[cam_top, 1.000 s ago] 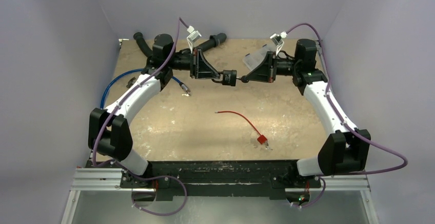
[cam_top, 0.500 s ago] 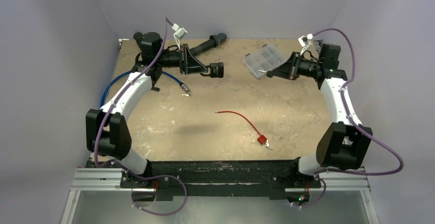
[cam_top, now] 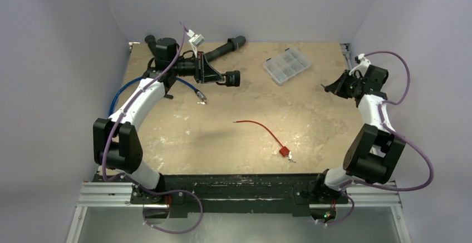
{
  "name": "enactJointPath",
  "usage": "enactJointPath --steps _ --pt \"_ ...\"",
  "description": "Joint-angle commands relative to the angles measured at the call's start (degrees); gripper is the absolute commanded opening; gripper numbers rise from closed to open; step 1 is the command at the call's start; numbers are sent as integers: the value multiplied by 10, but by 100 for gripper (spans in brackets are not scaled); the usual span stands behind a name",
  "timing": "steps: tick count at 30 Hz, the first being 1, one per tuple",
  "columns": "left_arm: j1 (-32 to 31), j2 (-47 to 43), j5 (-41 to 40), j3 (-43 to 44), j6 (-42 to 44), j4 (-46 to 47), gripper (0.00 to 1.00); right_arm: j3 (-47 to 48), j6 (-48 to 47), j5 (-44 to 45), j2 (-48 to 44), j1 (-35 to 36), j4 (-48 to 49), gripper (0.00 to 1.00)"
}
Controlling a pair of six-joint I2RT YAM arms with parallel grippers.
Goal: Lock with the key
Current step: Place the key at the center of the board.
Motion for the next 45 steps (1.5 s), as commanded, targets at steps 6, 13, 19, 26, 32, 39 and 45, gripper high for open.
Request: enactJointPath --steps 6,13,19,26,32,39,45 --pt "-1 -38 7 13 42 -1 0 -25 29 151 62 2 121 0" --pt "-1 -42 5 1 57 -9 0 -15 21 164 130 2 115 0" --pt "-2 -45 4 -3 74 -29 0 -19 10 172 156 2 105 5" --pt "-5 -47 4 -6 81 -38 0 -27 6 192 134 2 78 40" --pt "-14 -45 -1 -4 97 -60 0 -18 -42 202 73 2 31 61" --pt "-54 -28 -52 9 91 -111 0 15 -172 102 -33 55 -36 97" --pt "-100 8 -100 48 29 -167 0 38 -226 24 -91 159 -76 99"
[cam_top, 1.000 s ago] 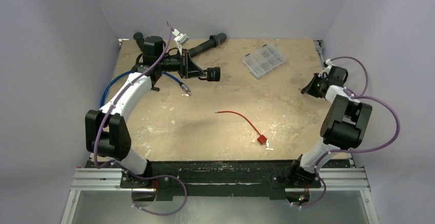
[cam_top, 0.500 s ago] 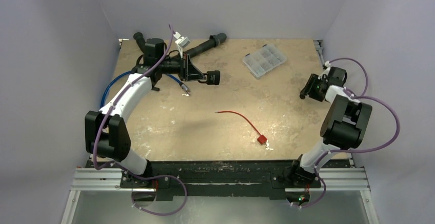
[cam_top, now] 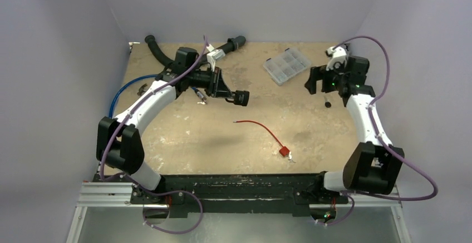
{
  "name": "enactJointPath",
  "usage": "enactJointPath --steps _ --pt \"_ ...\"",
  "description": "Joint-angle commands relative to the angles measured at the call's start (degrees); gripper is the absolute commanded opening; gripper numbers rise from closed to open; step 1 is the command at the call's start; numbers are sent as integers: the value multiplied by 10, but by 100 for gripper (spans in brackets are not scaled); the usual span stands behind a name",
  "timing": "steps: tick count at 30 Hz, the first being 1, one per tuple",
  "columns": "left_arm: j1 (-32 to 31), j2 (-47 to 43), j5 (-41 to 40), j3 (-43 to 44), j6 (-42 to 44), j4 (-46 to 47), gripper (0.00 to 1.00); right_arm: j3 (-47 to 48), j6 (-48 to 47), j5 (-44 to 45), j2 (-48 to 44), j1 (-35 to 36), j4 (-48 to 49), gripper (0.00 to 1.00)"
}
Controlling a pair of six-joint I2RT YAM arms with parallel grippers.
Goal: Lock with the key
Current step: Place the key at the center of the board, then place the lock at the center of the board.
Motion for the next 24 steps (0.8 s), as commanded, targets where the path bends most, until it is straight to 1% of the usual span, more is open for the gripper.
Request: enactJointPath --steps 1,5,9,14,17,19,24 --pt "-31 21 -30 62 -65 -32 0 18 -74 -94 -52 74 -37 99" --pt "-38 38 -33 71 -112 -33 0 -1 -94 -151 -105 147 -3 99" --pt "-51 38 -44 75 -122 -33 0 -25 -123 -168 -146 234 29 99" --pt "-70 26 -57 71 -115 -30 0 -35 -177 -162 -159 331 26 99" --pt "-80 11 -65 62 -113 -13 0 -49 -222 -142 -167 380 24 99" --pt "-85 8 -62 60 -116 -7 0 -58 -248 -127 -169 404 27 99" --pt "-94 4 -55 59 -129 0 0 -72 -267 -95 -160 443 35 99"
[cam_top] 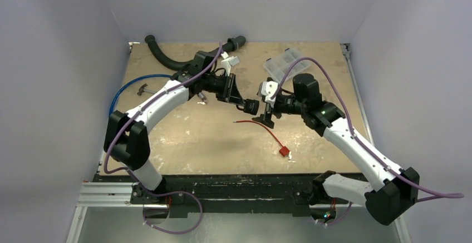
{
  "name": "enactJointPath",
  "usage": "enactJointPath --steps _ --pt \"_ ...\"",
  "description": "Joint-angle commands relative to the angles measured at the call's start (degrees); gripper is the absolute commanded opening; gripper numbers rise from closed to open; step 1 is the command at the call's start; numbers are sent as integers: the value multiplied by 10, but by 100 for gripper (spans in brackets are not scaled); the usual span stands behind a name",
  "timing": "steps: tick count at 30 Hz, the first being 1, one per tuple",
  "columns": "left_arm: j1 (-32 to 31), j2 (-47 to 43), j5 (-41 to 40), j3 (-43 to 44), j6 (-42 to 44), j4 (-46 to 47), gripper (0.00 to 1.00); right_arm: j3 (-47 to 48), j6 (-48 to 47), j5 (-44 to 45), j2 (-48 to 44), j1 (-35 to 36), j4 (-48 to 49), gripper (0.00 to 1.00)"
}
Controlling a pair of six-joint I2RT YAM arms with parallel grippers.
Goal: Lock with the key
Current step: Place the lock at the center of the board.
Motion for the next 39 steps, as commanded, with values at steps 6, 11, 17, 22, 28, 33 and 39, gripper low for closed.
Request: enactJointPath --steps 6,11,17,22,28,33,39 --pt "-11 -49 32 16 -35 57 0 -27 -56 84 13 46 49 99" --pt "-12 -50 44 14 -35 56 0 -43 -68 117 17 59 78 99" --pt "-16 -49 52 13 -34 55 0 -62 -73 158 17 66 124 99" --pt "-17 -44 52 13 -34 55 0 -58 -66 154 23 69 136 94" --pt "-18 -41 58 19 -24 46 0 -58 -71 158 31 73 134 76" --pt "-18 -42 64 21 -19 39 0 -58 -71 158 32 73 129 65" --pt "-17 -44 75 20 5 25 8 -56 -55 170 29 73 124 43"
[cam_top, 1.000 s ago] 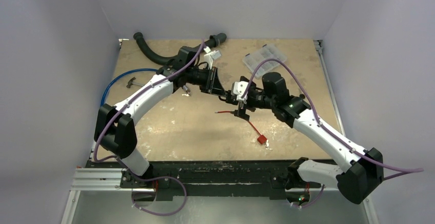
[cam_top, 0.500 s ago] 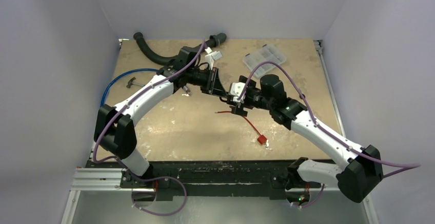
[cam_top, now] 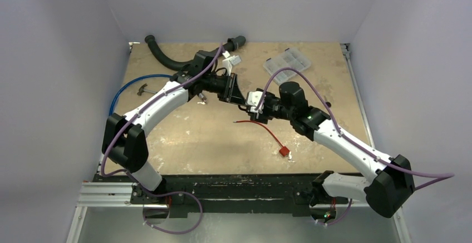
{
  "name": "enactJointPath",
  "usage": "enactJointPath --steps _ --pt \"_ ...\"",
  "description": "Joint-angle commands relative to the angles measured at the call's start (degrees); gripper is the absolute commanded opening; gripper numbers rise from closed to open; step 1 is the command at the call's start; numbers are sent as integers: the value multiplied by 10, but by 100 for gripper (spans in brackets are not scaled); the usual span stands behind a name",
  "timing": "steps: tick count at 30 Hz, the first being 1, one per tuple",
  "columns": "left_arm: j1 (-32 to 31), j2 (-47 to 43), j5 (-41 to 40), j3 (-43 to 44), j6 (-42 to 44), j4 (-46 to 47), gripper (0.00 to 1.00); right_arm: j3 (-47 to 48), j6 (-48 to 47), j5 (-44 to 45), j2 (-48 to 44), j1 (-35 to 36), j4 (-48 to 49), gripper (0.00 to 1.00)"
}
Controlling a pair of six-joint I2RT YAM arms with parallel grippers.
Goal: Lock with the key
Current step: Place the lock at the center of the board.
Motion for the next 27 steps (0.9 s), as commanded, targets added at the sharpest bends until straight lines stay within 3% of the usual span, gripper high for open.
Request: enactJointPath --steps 1,2,4,8,12,16,20,23,27 --pt "-3 -30 56 19 30 11 19 7 29 12 -3 -2 19 41" --pt "-2 -36 52 17 35 13 37 9 46 9 -3 -5 14 40" --pt "0 -50 39 7 38 27 59 9 68 6 -4 -18 4 39" --pt "31 -83 5 -16 24 74 86 14 120 -6 2 -78 -22 38" --pt "70 -97 -23 -10 18 94 94 33 184 21 35 -162 -57 38" --pt "74 -103 -47 -9 32 91 97 52 250 103 81 -225 -83 38" --pt "74 -116 -39 -36 9 146 99 68 300 146 136 -294 -104 38" --pt "71 -135 -61 -67 6 183 100 85 313 167 178 -329 -106 38" --pt "68 -138 -99 -62 25 161 100 119 326 207 229 -352 -98 38"
